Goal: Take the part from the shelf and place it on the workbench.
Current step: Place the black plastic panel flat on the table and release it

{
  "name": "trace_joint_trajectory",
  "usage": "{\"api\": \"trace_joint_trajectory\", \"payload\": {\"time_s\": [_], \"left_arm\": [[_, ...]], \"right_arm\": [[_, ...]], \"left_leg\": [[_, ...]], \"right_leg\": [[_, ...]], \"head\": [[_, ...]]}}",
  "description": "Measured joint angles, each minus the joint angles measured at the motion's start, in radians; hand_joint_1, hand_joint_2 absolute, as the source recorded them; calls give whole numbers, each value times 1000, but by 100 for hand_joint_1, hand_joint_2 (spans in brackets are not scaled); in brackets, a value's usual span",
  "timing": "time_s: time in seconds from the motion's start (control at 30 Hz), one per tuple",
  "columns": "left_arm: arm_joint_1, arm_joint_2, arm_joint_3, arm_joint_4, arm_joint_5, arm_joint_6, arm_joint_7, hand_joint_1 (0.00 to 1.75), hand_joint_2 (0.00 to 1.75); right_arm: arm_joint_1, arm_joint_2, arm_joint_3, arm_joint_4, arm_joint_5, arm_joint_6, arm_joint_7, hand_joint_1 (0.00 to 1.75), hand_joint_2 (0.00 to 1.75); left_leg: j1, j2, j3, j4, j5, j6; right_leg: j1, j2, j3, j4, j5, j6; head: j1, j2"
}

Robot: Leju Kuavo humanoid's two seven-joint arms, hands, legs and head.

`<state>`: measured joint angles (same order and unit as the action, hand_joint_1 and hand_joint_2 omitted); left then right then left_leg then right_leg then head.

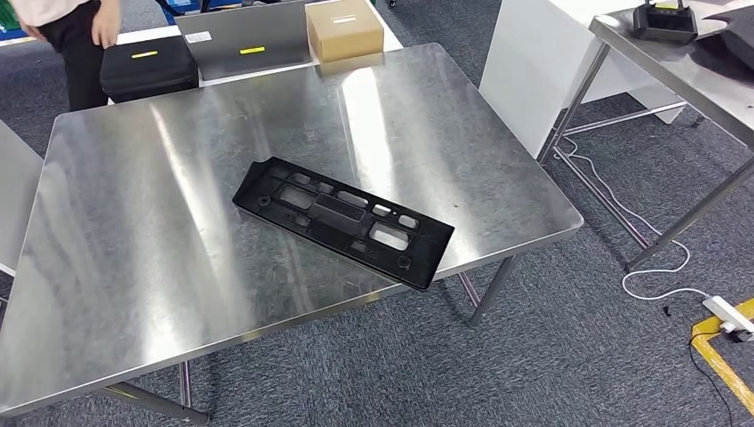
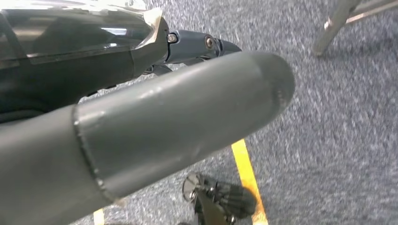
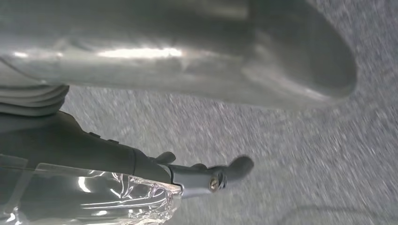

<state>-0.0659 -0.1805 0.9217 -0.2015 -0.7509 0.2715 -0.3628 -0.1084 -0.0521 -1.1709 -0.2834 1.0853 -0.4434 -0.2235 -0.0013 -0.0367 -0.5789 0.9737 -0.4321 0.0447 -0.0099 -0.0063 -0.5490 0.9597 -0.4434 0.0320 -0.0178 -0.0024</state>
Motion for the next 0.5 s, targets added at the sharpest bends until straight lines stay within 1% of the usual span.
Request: {"api": "trace_joint_trajectory", "payload": {"time_s": [0.03,0.07,0.13,0.2,0.33,0.5], "left_arm": [[0,0,-1,0,-2,-1,0,0,0],[0,0,-3,0,-6,-1,0,0,0],[1,3,-7,0,-18,-2,3,0,0],[3,7,-14,0,-31,-5,13,0,0],[7,15,-24,0,-51,-8,42,0,0],[8,20,-33,0,-66,-10,69,0,0]], "right_arm": [[0,4,-1,7,0,23,0,0,175],[0,9,-2,14,0,57,0,0,175],[1,21,-3,28,-2,155,0,0,87],[3,40,-3,38,-3,220,2,0,0],[7,86,-2,55,15,263,19,0,0],[7,116,3,66,30,327,18,0,0]], "left_leg": [[0,0,0,0,0,0],[0,0,0,0,0,0],[0,0,0,0,0,0],[0,0,0,0,0,0],[0,0,0,0,0,0],[0,0,0,0,0,0]], "right_leg": [[0,0,0,0,0,0],[0,0,0,0,0,0],[0,0,0,0,0,0],[0,0,0,0,0,0],[0,0,0,0,0,0],[0,0,0,0,0,0]], "head": [[0,0],[0,0],[0,0],[0,0],[0,0],[0,0]]}}
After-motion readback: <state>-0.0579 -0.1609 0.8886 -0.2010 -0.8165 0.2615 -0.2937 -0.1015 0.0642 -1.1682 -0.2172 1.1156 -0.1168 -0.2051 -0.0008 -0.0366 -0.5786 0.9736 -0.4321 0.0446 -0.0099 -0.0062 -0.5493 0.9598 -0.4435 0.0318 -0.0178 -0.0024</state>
